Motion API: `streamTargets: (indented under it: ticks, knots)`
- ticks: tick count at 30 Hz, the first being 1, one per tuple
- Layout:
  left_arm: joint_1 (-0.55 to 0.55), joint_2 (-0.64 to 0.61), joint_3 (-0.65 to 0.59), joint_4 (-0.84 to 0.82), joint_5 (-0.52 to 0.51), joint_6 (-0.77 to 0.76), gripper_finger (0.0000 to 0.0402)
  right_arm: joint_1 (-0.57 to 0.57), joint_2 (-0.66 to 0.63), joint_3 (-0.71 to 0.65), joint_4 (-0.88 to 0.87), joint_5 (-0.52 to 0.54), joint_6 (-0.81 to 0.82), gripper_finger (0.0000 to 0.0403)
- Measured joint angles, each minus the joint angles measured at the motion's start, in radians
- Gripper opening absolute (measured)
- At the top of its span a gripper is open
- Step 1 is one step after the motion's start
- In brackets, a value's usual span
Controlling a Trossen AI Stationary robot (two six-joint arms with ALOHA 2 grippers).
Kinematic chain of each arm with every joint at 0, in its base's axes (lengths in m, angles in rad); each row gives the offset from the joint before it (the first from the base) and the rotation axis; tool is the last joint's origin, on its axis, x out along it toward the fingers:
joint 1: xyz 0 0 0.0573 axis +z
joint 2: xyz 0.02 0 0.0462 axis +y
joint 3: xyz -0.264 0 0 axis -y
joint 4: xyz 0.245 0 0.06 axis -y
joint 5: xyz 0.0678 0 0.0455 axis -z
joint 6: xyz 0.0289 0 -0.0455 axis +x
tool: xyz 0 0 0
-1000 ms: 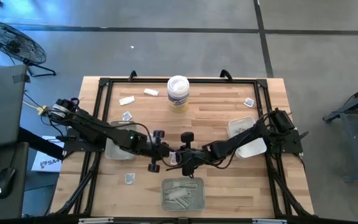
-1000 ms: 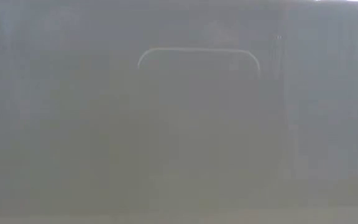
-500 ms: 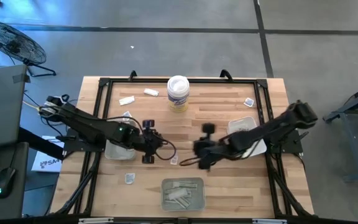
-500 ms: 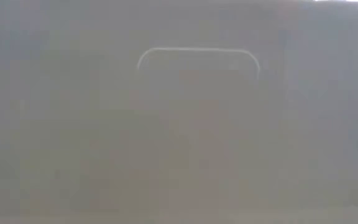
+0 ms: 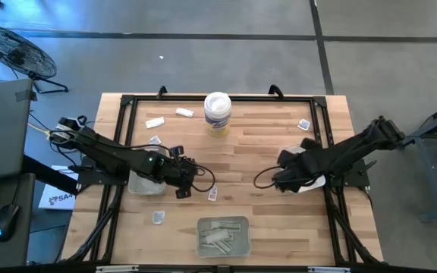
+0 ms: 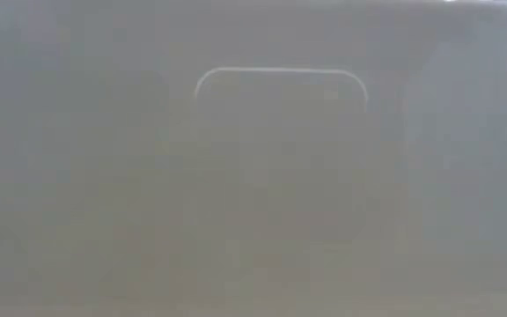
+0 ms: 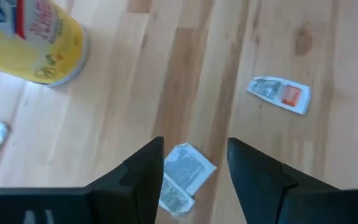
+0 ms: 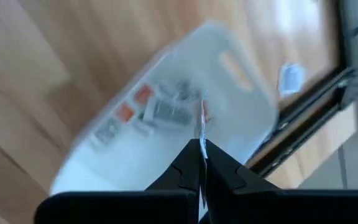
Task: Pick & Place First Aid Supplies
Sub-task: Put the orange ointment pack into the white bin
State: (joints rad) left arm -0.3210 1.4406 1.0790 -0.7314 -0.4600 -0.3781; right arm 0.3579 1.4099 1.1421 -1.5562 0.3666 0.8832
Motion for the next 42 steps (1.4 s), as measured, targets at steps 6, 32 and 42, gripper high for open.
streamTargets:
  ticks: [6,32,42]
  knots:
    - [0.000,0.000,0.000,0.000,0.070,-0.002,0.0172,-0.066,-0.004,-0.191,0.061,-0.072,-0.056,0.0002]
    - [0.000,0.000,0.000,-0.089,0.082,-0.062,0.0172,-0.293,-0.005,-0.200,0.083,-0.105,-0.188,0.0119]
    - [0.081,0.000,-0.001,-0.185,0.141,-0.164,0.0172,-0.212,-0.005,0.087,0.142,0.064,-0.235,0.0123]
